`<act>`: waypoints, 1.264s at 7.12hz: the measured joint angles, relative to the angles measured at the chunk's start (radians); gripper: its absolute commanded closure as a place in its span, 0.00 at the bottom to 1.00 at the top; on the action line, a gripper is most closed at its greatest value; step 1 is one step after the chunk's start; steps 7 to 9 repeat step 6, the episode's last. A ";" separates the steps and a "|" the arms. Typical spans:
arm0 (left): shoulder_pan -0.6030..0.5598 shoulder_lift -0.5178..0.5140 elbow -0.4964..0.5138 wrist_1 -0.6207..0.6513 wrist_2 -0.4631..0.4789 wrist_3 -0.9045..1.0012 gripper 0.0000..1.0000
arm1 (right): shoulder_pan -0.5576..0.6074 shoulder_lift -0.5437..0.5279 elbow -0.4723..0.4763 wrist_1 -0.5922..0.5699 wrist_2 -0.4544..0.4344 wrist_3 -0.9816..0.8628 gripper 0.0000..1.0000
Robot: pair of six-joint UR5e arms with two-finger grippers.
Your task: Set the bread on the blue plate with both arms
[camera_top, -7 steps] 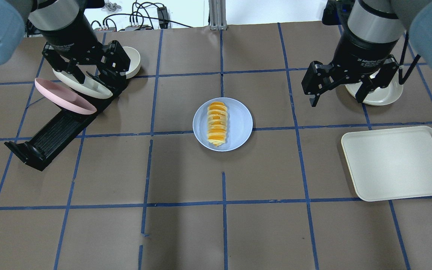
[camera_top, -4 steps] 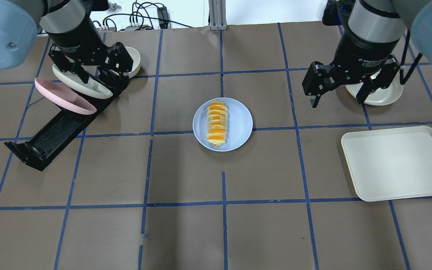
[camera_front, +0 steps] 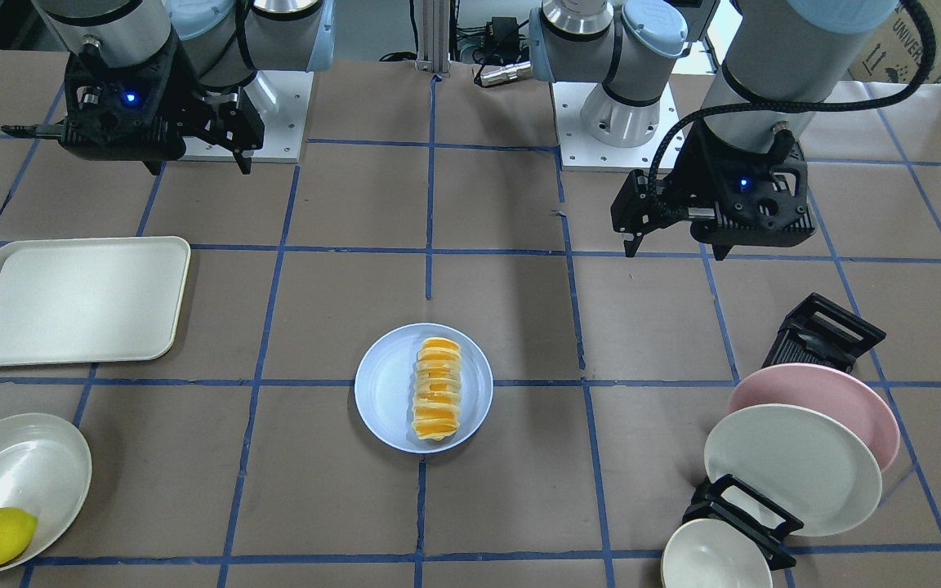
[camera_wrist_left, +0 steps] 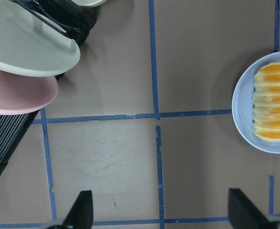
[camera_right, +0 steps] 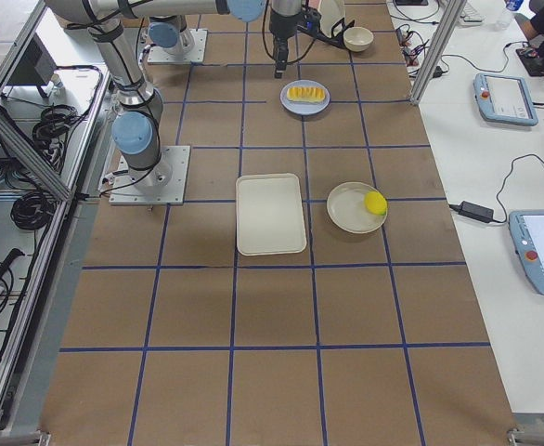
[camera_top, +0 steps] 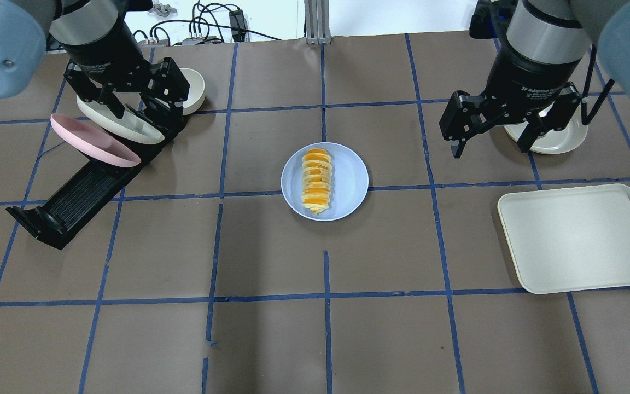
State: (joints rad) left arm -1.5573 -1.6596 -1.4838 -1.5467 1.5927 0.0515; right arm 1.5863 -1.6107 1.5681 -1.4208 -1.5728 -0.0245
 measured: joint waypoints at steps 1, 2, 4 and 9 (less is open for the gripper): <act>0.001 0.000 -0.001 -0.003 0.001 0.000 0.00 | 0.000 0.000 0.002 0.000 0.000 -0.001 0.00; 0.001 0.002 -0.004 -0.013 0.002 -0.001 0.00 | 0.000 0.000 0.002 -0.001 0.000 -0.003 0.00; 0.002 0.006 0.004 -0.060 0.002 -0.002 0.00 | 0.001 -0.001 0.004 -0.003 0.000 -0.004 0.00; 0.003 -0.011 0.014 -0.067 -0.005 -0.046 0.00 | 0.001 0.002 0.009 -0.004 -0.001 -0.004 0.00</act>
